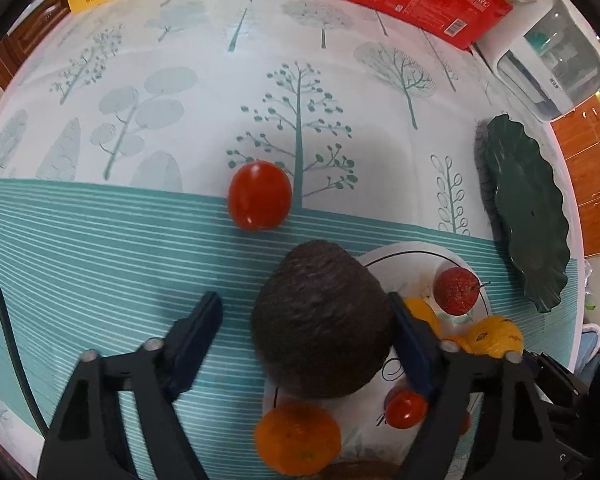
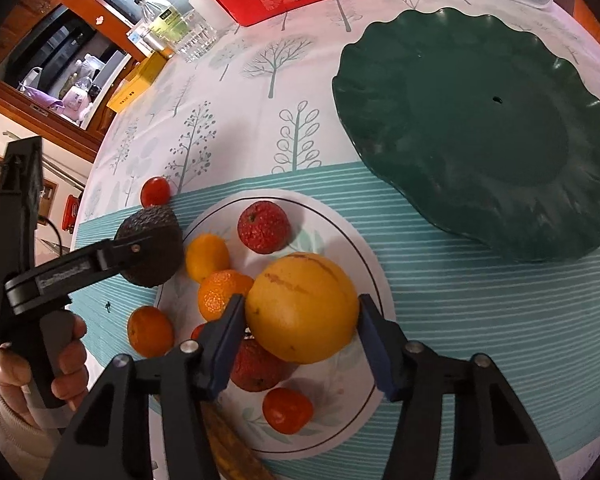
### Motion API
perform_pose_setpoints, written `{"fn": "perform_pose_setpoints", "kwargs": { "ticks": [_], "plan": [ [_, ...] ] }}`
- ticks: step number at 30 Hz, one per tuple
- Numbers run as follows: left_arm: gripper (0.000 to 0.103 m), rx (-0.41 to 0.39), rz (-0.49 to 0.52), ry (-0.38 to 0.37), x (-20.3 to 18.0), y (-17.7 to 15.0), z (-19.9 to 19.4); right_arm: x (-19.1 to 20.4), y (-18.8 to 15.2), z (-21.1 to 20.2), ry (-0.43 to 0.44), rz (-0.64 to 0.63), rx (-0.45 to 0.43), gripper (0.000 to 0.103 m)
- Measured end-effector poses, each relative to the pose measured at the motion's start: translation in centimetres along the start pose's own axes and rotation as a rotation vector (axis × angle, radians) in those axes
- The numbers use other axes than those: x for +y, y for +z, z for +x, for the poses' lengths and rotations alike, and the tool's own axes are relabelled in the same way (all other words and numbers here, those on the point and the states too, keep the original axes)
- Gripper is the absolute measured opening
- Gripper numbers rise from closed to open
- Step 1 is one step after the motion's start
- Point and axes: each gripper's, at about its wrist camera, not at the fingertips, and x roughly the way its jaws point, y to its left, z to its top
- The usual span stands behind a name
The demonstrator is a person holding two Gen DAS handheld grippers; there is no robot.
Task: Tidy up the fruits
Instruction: 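Grasp the avocado with the left tool while the right tool grasps the yellow grapefruit, then carry avocado and grapefruit onto the green plate and open both tools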
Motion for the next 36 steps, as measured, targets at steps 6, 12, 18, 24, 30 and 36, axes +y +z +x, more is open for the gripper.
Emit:
{"fn": "perform_pose_setpoints", "kwargs": {
  "ticks": [6, 12, 18, 24, 30, 36],
  "plan": [
    [0.061, -0.017, 0.026, 0.023, -1.0, 0.1, 0.3, -0.2, 0.1, 0.0, 0.008, -0.003, -0.003, 0.054],
    [0.060, -0.017, 0.028, 0.055, -1.0, -1.0, -0.6, 0.0, -0.3, -0.8, -0.001, -0.012, -0.015, 0.054],
    [0.060, -0.064, 0.103, 0.091, -2.5, -2.2, -3.4, 0.3, -0.8, -2.7, -0.015, -0.037, -0.057, 0.054],
    [0.060, -0.127, 0.201, 0.067, -6.3, -2.5, -7.2, 0.2, -1.2, -5.8, -0.029, -0.051, -0.112, 0.054],
    [0.060, -0.163, 0.299, 0.003, -11.2, -1.7, -9.6, -1.6, -0.3, -9.9, -0.079, -0.053, -0.203, 0.054],
    [0.060, -0.195, 0.400, -0.047, -17.8, 0.5, -9.7, -4.4, 2.3, -13.3, -0.171, -0.034, -0.302, 0.054]
  ]
}}
